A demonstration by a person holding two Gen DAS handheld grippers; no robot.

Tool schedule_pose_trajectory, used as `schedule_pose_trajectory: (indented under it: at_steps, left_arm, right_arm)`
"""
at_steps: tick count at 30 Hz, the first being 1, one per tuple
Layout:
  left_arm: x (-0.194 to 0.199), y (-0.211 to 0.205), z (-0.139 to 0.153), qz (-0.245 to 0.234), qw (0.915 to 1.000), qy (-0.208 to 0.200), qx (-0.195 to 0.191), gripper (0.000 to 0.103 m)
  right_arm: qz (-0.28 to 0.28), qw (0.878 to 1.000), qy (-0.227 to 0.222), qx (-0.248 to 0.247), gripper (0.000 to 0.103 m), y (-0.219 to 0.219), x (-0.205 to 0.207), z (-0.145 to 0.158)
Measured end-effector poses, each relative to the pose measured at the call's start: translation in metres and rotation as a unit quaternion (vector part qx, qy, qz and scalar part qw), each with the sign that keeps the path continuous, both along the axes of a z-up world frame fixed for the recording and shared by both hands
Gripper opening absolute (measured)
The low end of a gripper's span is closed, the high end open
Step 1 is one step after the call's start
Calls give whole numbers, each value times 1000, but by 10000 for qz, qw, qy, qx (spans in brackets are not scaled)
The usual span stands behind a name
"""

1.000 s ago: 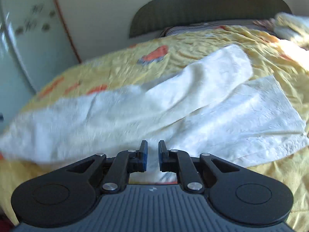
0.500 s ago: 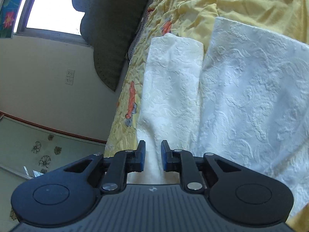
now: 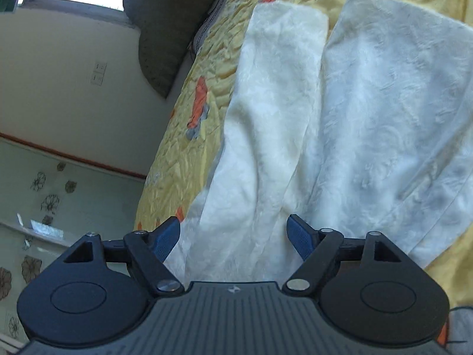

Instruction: Fold towel

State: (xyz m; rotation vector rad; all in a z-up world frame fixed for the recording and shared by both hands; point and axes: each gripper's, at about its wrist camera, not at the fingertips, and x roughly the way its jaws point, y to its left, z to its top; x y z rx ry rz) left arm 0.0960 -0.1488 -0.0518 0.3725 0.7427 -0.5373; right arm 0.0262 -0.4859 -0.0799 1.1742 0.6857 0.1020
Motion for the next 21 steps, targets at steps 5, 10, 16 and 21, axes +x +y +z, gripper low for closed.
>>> schedule_pose_trajectory:
  at_steps: [5,10,16,21]
  left_arm:
    - [-1,0,0,-29,10000,6,20,75]
    - [0,0,-2,-17,10000,-35,31,78]
    - [0,1,-3,52,10000,-45,4,81]
    - [-2,1,-1,31,10000,-75,5,81]
  right_arm:
    - [-1096,9920,-148,-617,80,-37,19,12]
    - [-1562,9843,-365,-740,81,-78,43,32]
    - [-1496,9810,-294,-1196,78,-86,77,33]
    - [-1661,9785,-45,-1226,10,-95,78,9]
